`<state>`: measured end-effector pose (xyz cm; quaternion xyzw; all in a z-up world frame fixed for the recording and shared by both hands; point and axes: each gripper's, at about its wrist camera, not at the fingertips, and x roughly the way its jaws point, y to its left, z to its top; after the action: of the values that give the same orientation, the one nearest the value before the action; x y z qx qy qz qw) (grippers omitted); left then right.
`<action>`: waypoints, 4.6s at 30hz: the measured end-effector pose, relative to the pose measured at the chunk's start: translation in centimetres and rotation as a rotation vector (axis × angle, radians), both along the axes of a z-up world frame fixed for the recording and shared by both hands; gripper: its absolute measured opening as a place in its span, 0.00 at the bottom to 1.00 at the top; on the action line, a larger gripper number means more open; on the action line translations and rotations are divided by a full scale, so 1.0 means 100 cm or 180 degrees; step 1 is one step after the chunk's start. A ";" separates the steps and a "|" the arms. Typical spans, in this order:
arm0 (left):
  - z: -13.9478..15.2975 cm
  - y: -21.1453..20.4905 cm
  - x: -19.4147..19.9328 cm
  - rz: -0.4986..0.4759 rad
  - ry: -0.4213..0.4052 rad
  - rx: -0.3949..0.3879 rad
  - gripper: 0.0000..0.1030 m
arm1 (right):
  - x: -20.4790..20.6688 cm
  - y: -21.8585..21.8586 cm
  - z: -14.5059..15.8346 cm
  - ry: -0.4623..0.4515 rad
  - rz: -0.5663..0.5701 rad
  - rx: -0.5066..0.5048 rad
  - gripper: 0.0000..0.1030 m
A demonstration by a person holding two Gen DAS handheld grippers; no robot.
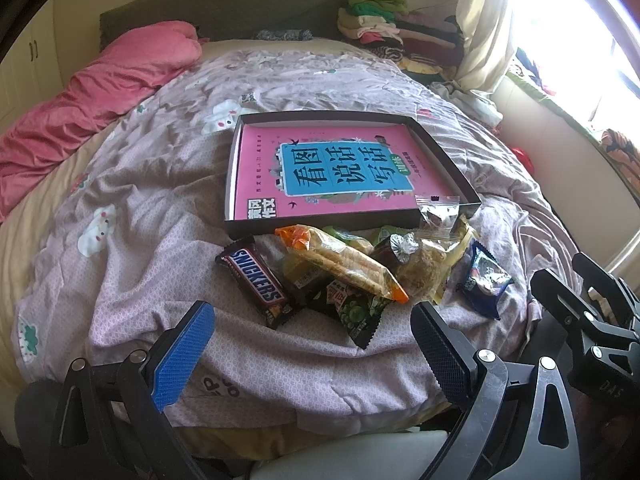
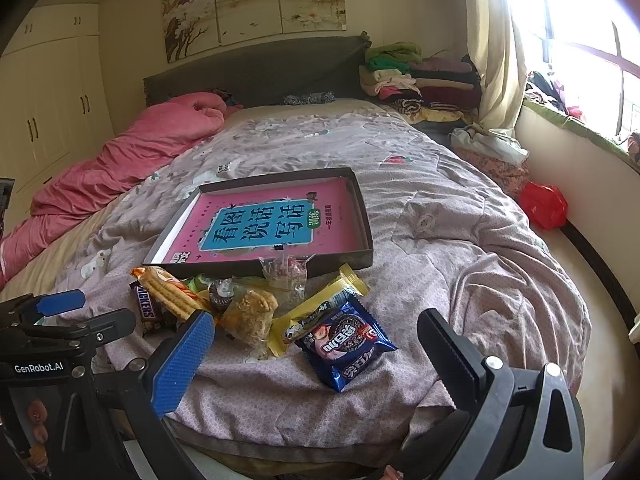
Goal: Organize snacks
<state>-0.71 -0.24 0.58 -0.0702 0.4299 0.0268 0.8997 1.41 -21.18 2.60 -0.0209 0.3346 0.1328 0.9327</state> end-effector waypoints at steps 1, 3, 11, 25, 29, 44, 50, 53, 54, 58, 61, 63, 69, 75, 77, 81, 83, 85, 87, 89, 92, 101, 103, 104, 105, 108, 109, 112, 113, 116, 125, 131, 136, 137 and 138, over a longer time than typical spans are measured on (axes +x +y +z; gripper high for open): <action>0.000 0.000 0.000 -0.0005 0.0001 -0.0002 0.95 | 0.000 0.000 0.000 -0.0001 0.0000 0.0000 0.99; -0.002 0.001 0.001 -0.0004 0.0016 -0.0020 0.96 | 0.001 0.000 0.000 0.0009 -0.0003 0.0003 0.99; -0.009 0.012 0.006 0.0004 0.0108 -0.0109 0.96 | 0.007 -0.005 -0.006 0.0121 -0.0071 0.0051 0.99; -0.020 0.029 0.013 0.0109 0.0217 -0.0299 0.95 | 0.016 -0.006 -0.013 0.0254 -0.0095 0.0030 0.99; -0.018 0.023 0.017 0.0022 0.0171 -0.0312 0.95 | 0.021 -0.009 -0.014 0.0265 -0.0132 0.0031 0.99; -0.031 0.013 0.048 -0.0048 0.0287 -0.0539 0.95 | 0.064 -0.015 -0.037 0.0714 0.0074 -0.0202 0.99; -0.036 0.010 0.055 -0.0074 0.0351 -0.0614 0.95 | 0.071 -0.007 -0.045 0.0790 0.0148 -0.0598 0.99; -0.036 0.010 0.057 -0.0073 0.0348 -0.0630 0.95 | 0.073 -0.007 -0.048 0.0843 0.0201 -0.0587 0.99; -0.036 0.010 0.058 -0.0050 0.0338 -0.0619 0.95 | 0.073 -0.007 -0.048 0.0855 0.0211 -0.0579 0.99; -0.036 0.013 0.062 -0.0026 0.0329 -0.0655 0.95 | 0.074 -0.008 -0.049 0.0883 0.0229 -0.0563 0.99; -0.036 0.014 0.064 -0.0009 0.0333 -0.0719 0.95 | 0.075 -0.010 -0.051 0.0920 0.0204 -0.0542 0.99; -0.037 0.016 0.065 0.0012 0.0331 -0.0767 0.95 | 0.077 -0.011 -0.052 0.0944 0.0175 -0.0563 0.99; -0.041 0.019 0.072 0.0102 0.0394 -0.0872 0.90 | 0.079 -0.006 -0.054 0.0942 0.0330 -0.0732 0.99; -0.044 0.018 0.077 0.0098 0.0415 -0.0944 0.79 | 0.080 0.013 -0.064 0.0993 0.0627 -0.1008 0.99; -0.046 0.019 0.080 0.0122 0.0446 -0.0950 0.77 | 0.082 0.016 -0.069 0.1061 0.0673 -0.1076 0.99; -0.048 0.020 0.082 0.0130 0.0465 -0.0992 0.72 | 0.084 0.023 -0.078 0.1118 0.0736 -0.1288 0.99; -0.050 0.021 0.083 0.0127 0.0491 -0.1022 0.66 | 0.087 0.025 -0.083 0.1184 0.0773 -0.1311 0.99; -0.052 0.022 0.084 0.0141 0.0510 -0.1061 0.65 | 0.090 0.026 -0.086 0.1200 0.0797 -0.1302 0.99; -0.053 0.022 0.085 0.0148 0.0518 -0.1089 0.65 | 0.094 0.025 -0.088 0.1221 0.0794 -0.1291 0.93; -0.053 0.024 0.086 0.0162 0.0520 -0.1115 0.62 | 0.098 0.024 -0.089 0.1243 0.0792 -0.1265 0.88; -0.054 0.026 0.088 0.0195 0.0515 -0.1181 0.56 | 0.100 0.024 -0.093 0.1325 0.0884 -0.1160 0.82; -0.055 0.033 0.089 0.0181 0.0503 -0.1365 0.43 | 0.102 0.028 -0.093 0.1323 0.1009 -0.1051 0.58; -0.055 0.032 0.089 0.0144 0.0492 -0.1419 0.39 | 0.102 0.027 -0.091 0.1317 0.1006 -0.1019 0.56; -0.055 0.033 0.088 0.0135 0.0487 -0.1443 0.38 | 0.100 0.026 -0.089 0.1317 0.1002 -0.1007 0.55; -0.056 0.033 0.087 0.0127 0.0483 -0.1455 0.37 | 0.099 0.026 -0.088 0.1316 0.0993 -0.0985 0.55; -0.056 0.034 0.087 0.0102 0.0476 -0.1497 0.36 | 0.096 0.022 -0.083 0.1334 0.0947 -0.0875 0.52; -0.056 0.035 0.086 0.0096 0.0472 -0.1517 0.35 | 0.095 0.020 -0.082 0.1339 0.0929 -0.0839 0.52; -0.054 0.038 0.083 0.0074 0.0454 -0.1576 0.34 | 0.092 0.012 -0.076 0.1353 0.0865 -0.0644 0.52; -0.054 0.039 0.082 0.0070 0.0449 -0.1591 0.34 | 0.090 0.008 -0.073 0.1352 0.0828 -0.0558 0.52; -0.051 0.043 0.078 0.0051 0.0417 -0.1663 0.33 | 0.087 0.000 -0.065 0.1309 0.0783 -0.0375 0.52; -0.046 0.058 0.078 0.0069 0.0317 -0.1871 0.32 | 0.091 -0.015 -0.058 0.1250 0.0586 -0.0083 0.52; -0.048 0.064 0.078 -0.0007 0.0279 -0.2134 0.26 | 0.096 -0.024 -0.061 0.1266 0.0519 0.0258 0.52; -0.046 0.052 0.080 -0.0140 0.0278 -0.2106 0.23 | 0.095 -0.027 -0.056 0.1176 0.0545 0.0489 0.52; -0.045 0.049 0.080 -0.0169 0.0272 -0.2095 0.23 | 0.094 -0.027 -0.055 0.1157 0.0543 0.0485 0.52; -0.044 0.047 0.080 -0.0192 0.0265 -0.2083 0.23 | 0.093 -0.026 -0.054 0.1130 0.0540 0.0486 0.52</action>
<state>7.29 4.48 -3.85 -0.3416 0.4540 -0.1365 0.8115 10.74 -23.82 -2.78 0.0455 0.4797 0.2375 0.8434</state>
